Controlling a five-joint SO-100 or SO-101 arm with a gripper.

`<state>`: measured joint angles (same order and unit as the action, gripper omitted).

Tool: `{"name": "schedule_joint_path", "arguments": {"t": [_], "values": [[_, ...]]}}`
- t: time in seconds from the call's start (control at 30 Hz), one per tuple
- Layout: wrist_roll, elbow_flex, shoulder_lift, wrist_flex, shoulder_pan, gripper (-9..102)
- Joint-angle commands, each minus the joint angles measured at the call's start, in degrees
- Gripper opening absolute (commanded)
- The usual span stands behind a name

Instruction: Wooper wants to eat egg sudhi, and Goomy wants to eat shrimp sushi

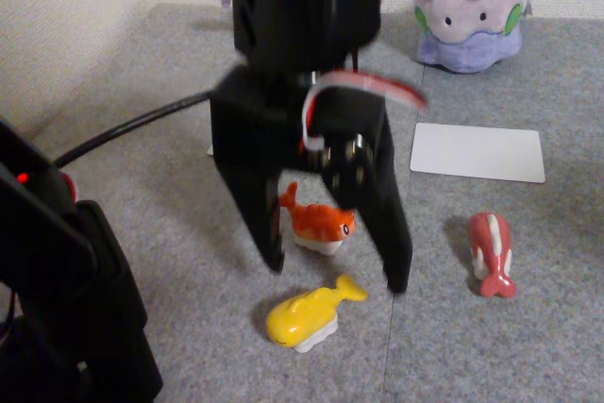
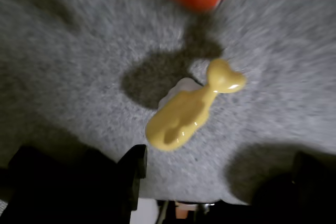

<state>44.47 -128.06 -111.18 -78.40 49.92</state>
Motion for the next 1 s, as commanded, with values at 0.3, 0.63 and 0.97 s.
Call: {"name": "schedule_joint_path", "arguments": {"t": [0.3, 0.63, 0.97], "values": [[1.8, -13.4, -4.0, 12.0, -0.7, 32], [3.2, -13.5, -3.6, 13.7, -0.7, 24], [4.2, -13.6, -3.4, 15.4, -0.8, 18]]}}
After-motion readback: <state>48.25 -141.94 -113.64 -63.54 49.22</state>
